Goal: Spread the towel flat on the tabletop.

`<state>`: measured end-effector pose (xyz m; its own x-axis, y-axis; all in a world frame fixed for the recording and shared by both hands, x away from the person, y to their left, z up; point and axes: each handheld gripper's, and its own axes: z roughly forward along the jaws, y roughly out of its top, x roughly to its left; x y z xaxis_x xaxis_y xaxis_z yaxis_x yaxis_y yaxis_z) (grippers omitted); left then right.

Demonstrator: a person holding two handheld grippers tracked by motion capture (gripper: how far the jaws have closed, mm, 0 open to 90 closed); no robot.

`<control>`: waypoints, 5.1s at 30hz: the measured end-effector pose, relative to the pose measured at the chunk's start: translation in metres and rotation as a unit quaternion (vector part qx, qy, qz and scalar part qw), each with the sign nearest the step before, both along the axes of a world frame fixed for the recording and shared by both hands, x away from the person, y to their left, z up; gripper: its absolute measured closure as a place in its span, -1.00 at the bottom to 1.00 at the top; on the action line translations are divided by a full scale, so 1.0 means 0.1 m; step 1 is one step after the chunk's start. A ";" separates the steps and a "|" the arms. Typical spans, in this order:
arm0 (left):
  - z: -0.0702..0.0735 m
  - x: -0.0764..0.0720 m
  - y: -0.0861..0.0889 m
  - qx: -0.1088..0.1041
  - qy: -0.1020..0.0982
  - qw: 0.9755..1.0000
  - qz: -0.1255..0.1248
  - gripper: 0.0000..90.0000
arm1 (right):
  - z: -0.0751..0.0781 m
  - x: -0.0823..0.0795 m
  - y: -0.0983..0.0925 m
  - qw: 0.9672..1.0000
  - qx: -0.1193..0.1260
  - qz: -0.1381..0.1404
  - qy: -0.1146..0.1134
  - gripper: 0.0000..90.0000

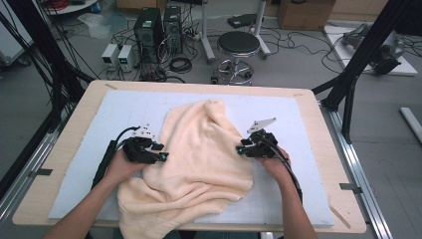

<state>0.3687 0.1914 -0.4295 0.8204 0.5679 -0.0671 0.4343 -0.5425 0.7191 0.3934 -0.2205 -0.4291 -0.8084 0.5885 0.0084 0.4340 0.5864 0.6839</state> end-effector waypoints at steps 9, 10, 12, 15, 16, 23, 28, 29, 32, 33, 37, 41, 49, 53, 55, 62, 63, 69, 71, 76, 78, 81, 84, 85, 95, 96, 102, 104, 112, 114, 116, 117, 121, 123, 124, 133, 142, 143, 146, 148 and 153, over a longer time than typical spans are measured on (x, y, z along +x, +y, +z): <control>-0.02 -0.06 -0.06 0.029 -0.008 1.000 -0.002 0.87 | 0.01 -0.06 -0.04 1.000 -0.026 0.007 0.016 0.88; -0.01 -0.07 -0.07 0.033 -0.008 0.999 -0.002 0.88 | 0.02 -0.08 -0.06 1.000 -0.025 0.005 0.018 0.89; 0.01 -0.13 -0.08 0.041 -0.007 0.999 -0.006 0.88 | 0.04 -0.14 -0.11 0.999 -0.027 0.006 0.019 0.89; 0.04 -0.24 -0.06 0.040 -0.005 0.999 -0.014 0.89 | 0.08 -0.26 -0.15 1.000 -0.027 0.011 0.011 0.89; 0.06 -0.28 -0.04 0.041 -0.008 0.999 -0.020 0.89 | 0.09 -0.32 -0.16 1.000 -0.024 0.013 0.012 0.89; 0.16 -0.68 0.05 0.018 -0.001 0.999 -0.049 0.89 | 0.23 -0.63 -0.11 0.998 -0.033 0.057 0.015 0.69; 0.27 -0.61 0.09 -0.008 -0.017 0.999 -0.037 0.67 | 0.41 -0.59 -0.17 0.999 0.008 0.030 -0.020 0.50; 0.30 -0.56 0.09 -0.014 -0.023 0.999 -0.028 0.61 | 0.43 -0.55 -0.17 1.000 0.009 0.019 -0.023 0.47; 0.35 -0.37 0.05 -0.023 -0.050 0.998 -0.009 0.47 | 0.43 -0.36 -0.16 0.999 0.010 0.000 -0.036 0.42; 0.34 -0.28 0.03 -0.028 -0.060 0.998 0.001 0.46 | 0.42 -0.31 -0.14 0.999 0.009 -0.008 -0.037 0.40; 0.17 -0.01 -0.06 -0.011 -0.036 0.999 0.033 0.34 | 0.27 -0.06 -0.11 0.999 0.008 -0.045 -0.020 0.32; 0.02 0.15 -0.08 0.028 -0.042 0.997 0.067 0.19 | 0.07 0.08 -0.12 0.997 0.000 -0.081 0.018 0.30; -0.04 0.14 -0.13 0.032 -0.027 0.998 0.049 0.86 | 0.06 0.07 -0.11 0.995 -0.027 -0.095 0.008 0.87; -0.01 0.11 -0.14 0.037 -0.016 0.998 0.040 0.88 | 0.30 -0.02 -0.25 0.991 -0.005 -0.133 -0.028 0.84; 0.00 0.08 -0.13 0.039 -0.013 0.999 0.035 0.89 | 0.34 -0.05 -0.24 0.996 0.023 -0.089 -0.012 0.69; 0.08 -0.03 -0.02 0.034 -0.018 0.999 0.030 0.91 | 0.25 -0.03 -0.04 0.998 0.001 -0.065 0.014 0.29; 0.10 -0.04 0.02 0.031 -0.018 0.999 0.032 0.91 | 0.23 -0.02 -0.02 0.998 -0.007 -0.064 0.018 0.29; 0.17 -0.04 0.15 0.014 -0.027 0.998 0.047 0.91 | 0.03 0.02 0.07 0.997 -0.027 -0.055 0.056 0.36; 0.19 -0.05 0.15 0.011 -0.030 0.998 0.048 0.91 | 0.04 -0.01 0.09 0.996 -0.024 -0.051 0.065 0.56; 0.22 -0.16 0.14 0.020 -0.023 0.999 0.028 0.91 | 0.09 -0.14 0.18 0.996 -0.054 -0.003 0.066 0.86; 0.23 -0.25 0.13 0.033 -0.027 0.999 0.013 0.91 | 0.10 -0.24 0.19 0.997 -0.051 0.013 0.061 0.88; 0.22 -0.42 0.16 0.027 -0.026 0.999 -0.004 0.91 | 0.07 -0.37 0.15 0.997 -0.038 0.015 0.064 0.89; 0.21 -0.51 0.19 0.010 -0.013 1.000 -0.013 0.91 | 0.06 -0.53 0.09 0.997 -0.021 0.024 0.070 0.89; 0.21 -0.52 0.19 0.007 -0.016 1.000 -0.014 0.91 | 0.06 -0.56 0.08 0.997 -0.018 0.025 0.074 0.86; 0.32 -0.06 0.18 -0.045 -0.033 0.996 0.065 0.33 | 0.31 -0.31 -0.19 0.998 0.024 -0.066 -0.001 0.27; 0.30 -0.02 0.17 -0.039 -0.032 0.996 0.069 0.30 | 0.30 -0.24 -0.21 0.996 0.033 -0.082 -0.005 0.26; 0.05 0.22 0.07 -0.007 -0.010 0.995 0.102 0.13 | 0.07 -0.01 -0.16 0.993 0.036 -0.111 0.019 0.17; 0.00 0.25 0.05 -0.001 0.004 0.995 0.097 0.35 | 0.00 0.04 -0.11 0.993 0.036 -0.105 0.028 0.34; 0.08 0.13 -0.08 -0.014 -0.009 0.998 0.067 0.90 | 0.14 -0.03 -0.18 0.995 0.010 -0.094 0.011 0.99; 0.12 0.03 -0.14 -0.011 -0.015 0.999 0.038 0.89 | 0.19 -0.08 -0.21 0.997 0.020 -0.075 0.017 0.98; 0.12 -0.05 -0.23 -0.004 -0.012 1.000 0.004 0.87 | 0.20 -0.12 -0.19 0.998 0.019 -0.064 0.017 0.80; 0.11 -0.09 -0.27 -0.004 -0.005 1.000 -0.011 0.85 | 0.20 -0.12 -0.18 0.998 0.020 -0.059 0.017 0.73; 0.09 -0.12 -0.34 -0.012 0.013 0.999 -0.036 0.53 | 0.13 -0.08 -0.06 0.998 0.011 -0.057 0.017 0.57; 0.11 -0.09 -0.29 -0.031 0.017 0.999 -0.026 0.51 | 0.06 -0.06 0.00 0.998 -0.007 -0.051 0.028 0.56; 0.12 -0.07 -0.27 -0.037 0.014 0.999 -0.020 0.51 | 0.03 -0.04 0.01 0.998 -0.013 -0.053 0.034 0.56; 0.22 0.19 -0.05 -0.069 -0.026 0.993 0.095 0.66 | -0.02 -0.03 -0.02 0.998 0.000 -0.055 0.038 0.57; 0.07 0.38 0.03 -0.092 -0.017 0.981 0.169 0.61 | 0.09 -0.01 -0.09 0.997 0.004 -0.071 0.004 0.52; 0.04 0.40 0.00 -0.093 -0.013 0.982 0.167 0.58 | 0.10 0.01 -0.11 0.997 0.004 -0.078 0.002 0.48; 0.00 0.43 -0.10 -0.071 0.004 0.987 0.145 0.40 | 0.15 0.11 -0.14 0.995 -0.001 -0.097 -0.011 0.40; -0.04 0.42 -0.19 -0.052 0.004 0.990 0.130 0.36 | 0.13 0.18 -0.14 0.995 -0.004 -0.102 -0.013 0.38; -0.10 0.42 -0.25 -0.029 0.007 0.991 0.130 0.48 | -0.04 0.27 -0.12 0.994 -0.008 -0.106 0.014 0.30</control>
<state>0.4110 0.1662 -0.4392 0.6461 0.7543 -0.1165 0.5639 -0.3689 0.7389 0.4205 -0.2325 -0.4331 -0.6655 0.7462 0.0179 0.5679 0.4906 0.6609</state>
